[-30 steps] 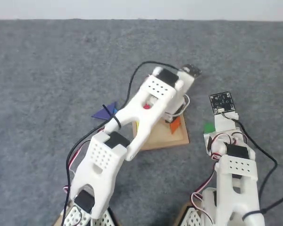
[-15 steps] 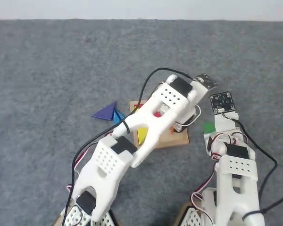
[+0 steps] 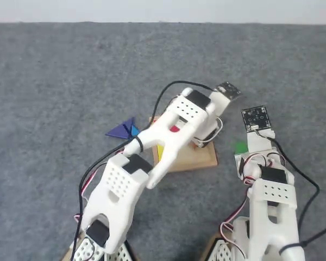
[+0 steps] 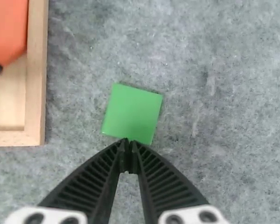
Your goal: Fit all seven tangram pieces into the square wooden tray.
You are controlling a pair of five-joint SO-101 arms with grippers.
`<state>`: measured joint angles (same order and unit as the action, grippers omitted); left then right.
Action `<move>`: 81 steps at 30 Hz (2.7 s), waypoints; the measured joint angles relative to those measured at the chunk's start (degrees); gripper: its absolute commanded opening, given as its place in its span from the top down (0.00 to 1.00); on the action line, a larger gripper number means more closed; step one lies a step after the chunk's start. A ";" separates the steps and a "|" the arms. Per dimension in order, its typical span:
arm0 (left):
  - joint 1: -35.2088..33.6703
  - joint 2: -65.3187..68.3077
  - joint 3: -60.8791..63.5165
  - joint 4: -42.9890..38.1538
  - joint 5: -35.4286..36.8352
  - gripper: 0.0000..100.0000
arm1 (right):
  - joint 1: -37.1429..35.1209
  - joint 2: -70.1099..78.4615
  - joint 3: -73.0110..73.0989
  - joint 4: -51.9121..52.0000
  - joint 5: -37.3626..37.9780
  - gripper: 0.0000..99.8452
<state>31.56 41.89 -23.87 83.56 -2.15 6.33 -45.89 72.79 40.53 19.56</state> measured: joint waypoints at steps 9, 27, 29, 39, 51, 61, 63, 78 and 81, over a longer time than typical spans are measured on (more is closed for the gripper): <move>-1.67 0.00 -0.26 -2.11 -2.11 0.92 | 0.09 0.00 0.00 0.00 0.00 0.99; -10.90 -38.15 6.33 6.51 -1.05 0.92 | 0.00 0.00 0.00 0.00 0.00 0.99; -13.19 -45.36 13.89 4.48 -2.29 0.92 | 0.00 0.00 0.00 0.00 0.00 0.99; -30.86 -64.53 63.03 -17.85 -15.38 0.80 | 0.00 0.00 0.00 0.00 0.00 0.99; -34.90 -60.31 70.51 -25.41 -19.34 0.80 | 0.00 0.00 1.41 0.00 0.00 0.99; -32.97 -46.33 60.22 -25.41 -13.80 0.80 | 0.00 0.00 1.41 0.00 0.00 0.99; -32.09 -43.96 58.81 -25.41 -13.71 0.80 | 0.00 0.00 1.41 0.00 0.00 0.99; -27.78 -36.84 52.75 -25.41 -7.91 0.80 | 0.00 0.00 1.41 0.00 0.00 0.99; -27.25 -36.84 52.75 -25.41 -5.45 0.80 | 0.00 0.00 1.41 0.00 0.00 0.99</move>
<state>4.31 5.05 28.88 58.15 -7.60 6.33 -45.89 74.20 40.53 19.56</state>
